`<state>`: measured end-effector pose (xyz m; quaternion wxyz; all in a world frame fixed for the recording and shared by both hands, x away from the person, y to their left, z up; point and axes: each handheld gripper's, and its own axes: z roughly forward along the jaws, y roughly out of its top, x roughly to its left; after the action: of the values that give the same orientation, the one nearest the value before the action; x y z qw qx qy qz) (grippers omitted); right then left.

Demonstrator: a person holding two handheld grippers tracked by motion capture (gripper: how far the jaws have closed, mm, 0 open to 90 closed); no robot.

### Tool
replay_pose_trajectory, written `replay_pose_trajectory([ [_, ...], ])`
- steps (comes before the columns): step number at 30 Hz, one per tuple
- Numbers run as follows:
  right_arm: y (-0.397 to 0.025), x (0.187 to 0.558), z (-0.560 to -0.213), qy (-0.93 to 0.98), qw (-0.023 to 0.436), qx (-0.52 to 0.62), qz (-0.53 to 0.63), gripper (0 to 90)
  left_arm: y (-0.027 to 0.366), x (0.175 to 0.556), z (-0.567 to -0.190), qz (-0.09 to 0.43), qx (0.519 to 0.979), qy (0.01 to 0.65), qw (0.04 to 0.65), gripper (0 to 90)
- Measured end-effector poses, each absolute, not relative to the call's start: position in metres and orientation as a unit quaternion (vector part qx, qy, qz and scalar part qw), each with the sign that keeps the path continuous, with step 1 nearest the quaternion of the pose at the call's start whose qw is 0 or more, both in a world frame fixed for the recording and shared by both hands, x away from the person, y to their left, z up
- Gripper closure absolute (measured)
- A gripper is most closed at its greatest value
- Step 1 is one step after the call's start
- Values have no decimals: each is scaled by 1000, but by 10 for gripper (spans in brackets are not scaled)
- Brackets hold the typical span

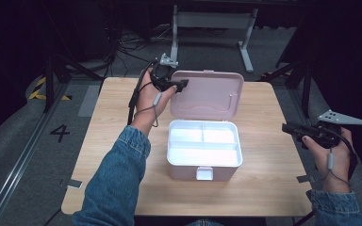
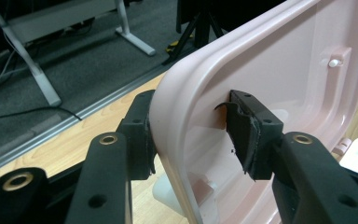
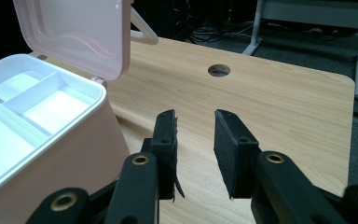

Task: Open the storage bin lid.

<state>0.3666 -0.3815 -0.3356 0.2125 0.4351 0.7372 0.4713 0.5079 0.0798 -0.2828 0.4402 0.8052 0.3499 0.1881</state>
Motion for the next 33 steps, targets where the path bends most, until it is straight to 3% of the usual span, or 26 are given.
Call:
replay_pose_trajectory([
  [20,-387,367,-336,731,207,437,481,709,78,536,-297,142,793,396,441,506],
  [33,-388,370,-337,729,198,436,489,707,75,548,-309,141,792,404,435,463],
])
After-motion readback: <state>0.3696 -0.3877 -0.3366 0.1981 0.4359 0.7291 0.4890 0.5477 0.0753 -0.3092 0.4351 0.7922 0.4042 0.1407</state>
